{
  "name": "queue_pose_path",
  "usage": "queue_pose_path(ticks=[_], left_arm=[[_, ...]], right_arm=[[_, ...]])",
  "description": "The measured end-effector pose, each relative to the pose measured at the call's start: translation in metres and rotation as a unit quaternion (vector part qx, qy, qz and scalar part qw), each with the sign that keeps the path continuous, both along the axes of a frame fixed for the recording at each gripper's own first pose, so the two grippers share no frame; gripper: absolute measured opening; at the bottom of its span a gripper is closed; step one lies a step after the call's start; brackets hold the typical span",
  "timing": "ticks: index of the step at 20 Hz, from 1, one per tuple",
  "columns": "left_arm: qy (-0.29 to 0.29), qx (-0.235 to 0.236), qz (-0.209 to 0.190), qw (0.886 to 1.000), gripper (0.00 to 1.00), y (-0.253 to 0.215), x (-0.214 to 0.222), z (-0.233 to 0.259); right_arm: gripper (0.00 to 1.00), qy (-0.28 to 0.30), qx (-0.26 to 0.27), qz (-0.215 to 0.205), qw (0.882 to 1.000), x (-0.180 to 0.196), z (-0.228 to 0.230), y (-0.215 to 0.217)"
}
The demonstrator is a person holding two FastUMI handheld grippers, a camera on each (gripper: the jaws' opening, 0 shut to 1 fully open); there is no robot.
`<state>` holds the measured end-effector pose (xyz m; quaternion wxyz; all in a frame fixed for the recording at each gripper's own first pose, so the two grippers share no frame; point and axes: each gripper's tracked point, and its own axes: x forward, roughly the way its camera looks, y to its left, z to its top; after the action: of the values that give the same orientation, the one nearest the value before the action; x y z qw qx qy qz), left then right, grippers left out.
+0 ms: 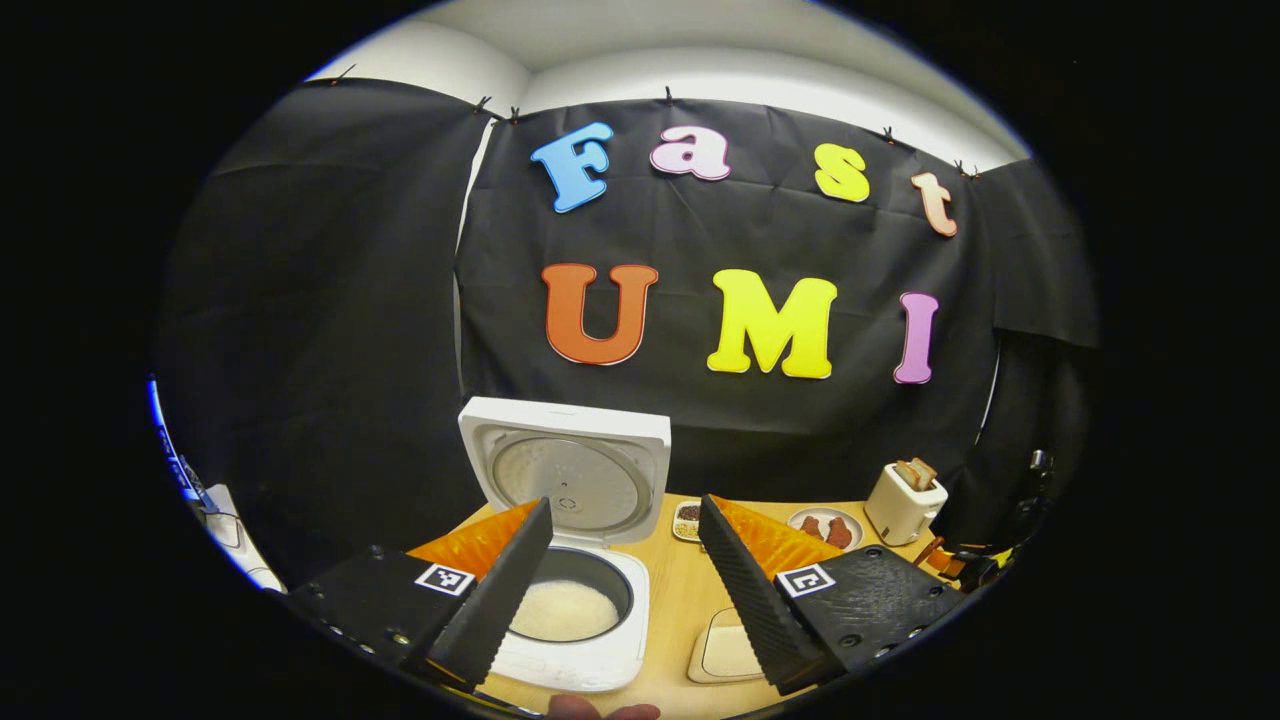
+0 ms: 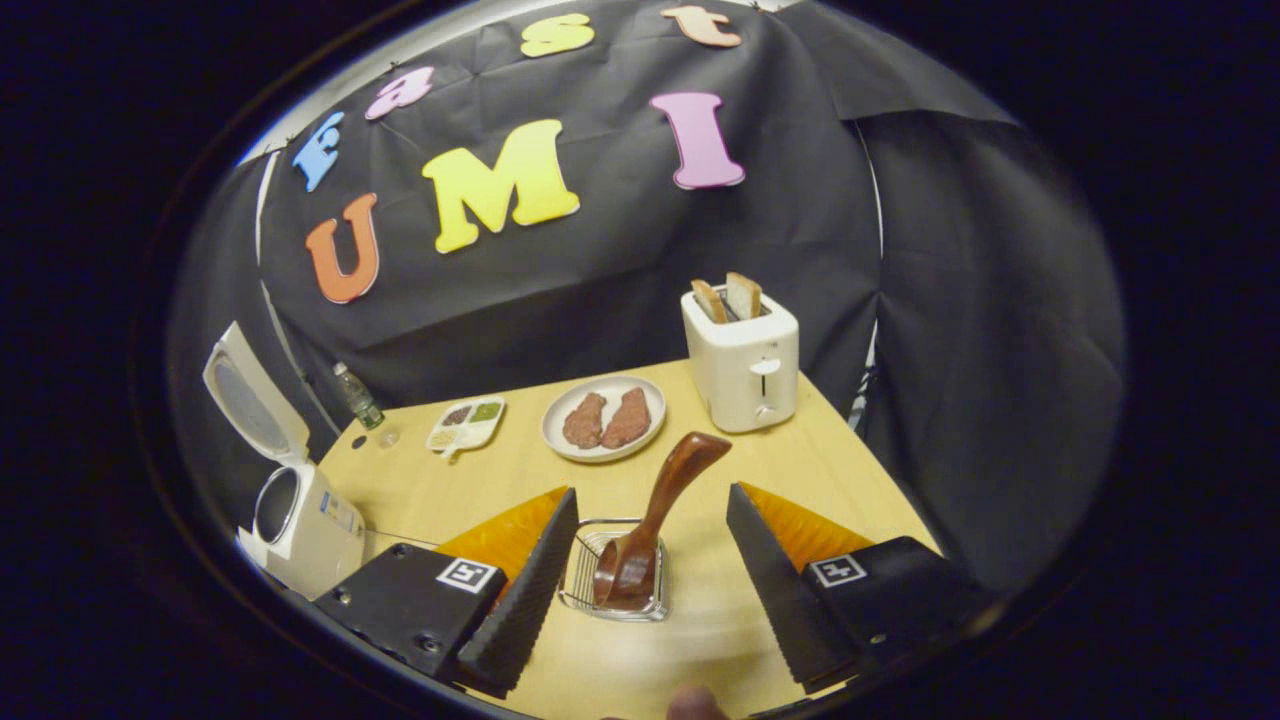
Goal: Close the left gripper, press the button to open the rice cooker; take a wooden spoon from the chopstick holder with the right hand, scoop a spoonful of rice and pour it into the rice cooker, then put the wooden spoon back into the chopstick holder.
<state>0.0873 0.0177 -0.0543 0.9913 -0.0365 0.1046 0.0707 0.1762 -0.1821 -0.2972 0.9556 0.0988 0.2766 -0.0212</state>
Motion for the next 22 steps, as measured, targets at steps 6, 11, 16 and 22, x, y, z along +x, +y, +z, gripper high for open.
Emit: queue_pose_path(ticks=[6,11,16,22], left_arm=[[0.027,0.005,0.028,0.999,0.94,-0.005,0.006,-0.015],[0.049,0.026,0.028,0.998,0.94,-0.013,0.004,-0.025],[0.038,0.017,0.030,0.999,0.94,-0.011,0.007,-0.022],[0.026,0.011,0.029,0.999,0.94,0.004,-0.004,-0.018]], right_arm=[[0.84,0.043,0.020,0.003,0.999,0.037,-0.049,-0.007],[0.63,0.063,0.034,0.023,0.997,0.048,-0.066,0.002],[0.29,0.067,0.045,0.028,0.996,0.038,-0.058,0.009],[0.22,0.071,0.064,0.014,0.995,0.016,-0.044,0.021]])
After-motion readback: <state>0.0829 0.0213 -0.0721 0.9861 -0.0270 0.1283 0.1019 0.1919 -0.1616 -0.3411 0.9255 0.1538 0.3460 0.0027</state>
